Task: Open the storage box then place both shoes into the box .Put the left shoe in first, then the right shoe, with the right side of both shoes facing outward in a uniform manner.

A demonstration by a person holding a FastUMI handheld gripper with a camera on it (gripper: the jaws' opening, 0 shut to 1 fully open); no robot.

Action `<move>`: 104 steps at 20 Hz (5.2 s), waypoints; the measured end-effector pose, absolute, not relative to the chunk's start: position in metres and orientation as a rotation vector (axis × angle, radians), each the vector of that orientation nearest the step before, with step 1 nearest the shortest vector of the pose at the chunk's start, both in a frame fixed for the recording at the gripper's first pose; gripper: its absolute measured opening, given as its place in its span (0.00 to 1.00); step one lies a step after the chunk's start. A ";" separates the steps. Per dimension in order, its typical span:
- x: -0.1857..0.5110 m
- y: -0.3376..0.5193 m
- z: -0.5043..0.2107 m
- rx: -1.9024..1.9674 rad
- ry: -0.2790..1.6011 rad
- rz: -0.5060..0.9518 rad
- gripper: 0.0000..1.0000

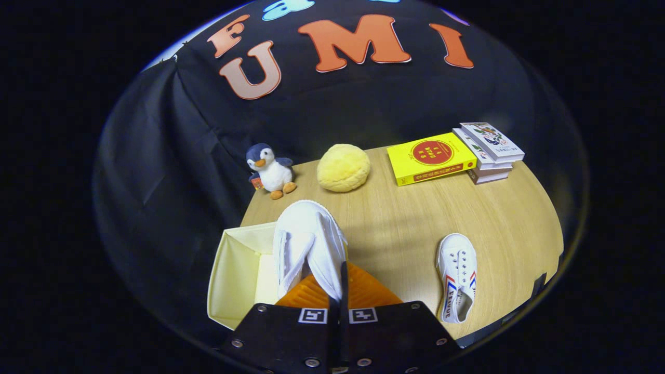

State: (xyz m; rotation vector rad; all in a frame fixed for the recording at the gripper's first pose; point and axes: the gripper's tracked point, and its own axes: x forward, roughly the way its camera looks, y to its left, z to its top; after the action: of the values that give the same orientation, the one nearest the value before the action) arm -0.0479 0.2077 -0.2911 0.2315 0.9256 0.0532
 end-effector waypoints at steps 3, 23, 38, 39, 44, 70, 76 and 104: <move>-0.043 0.244 -0.294 0.229 0.946 0.078 0.01; -0.048 0.390 -0.396 0.190 1.214 0.009 0.03; -0.076 0.380 -0.356 0.303 1.236 0.301 0.52; -0.078 0.369 -0.348 0.305 1.216 0.310 0.57; -0.080 0.302 -0.305 0.313 1.102 0.359 0.75; -0.167 -0.034 -0.457 -0.103 1.125 -0.127 0.63; -0.150 -0.031 -0.469 -0.220 1.092 -0.099 0.47; -0.096 -0.029 -0.439 0.171 0.968 -0.119 0.01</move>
State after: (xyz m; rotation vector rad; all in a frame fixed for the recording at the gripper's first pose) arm -0.0963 -0.0287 -0.4393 0.1705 0.9684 -0.1192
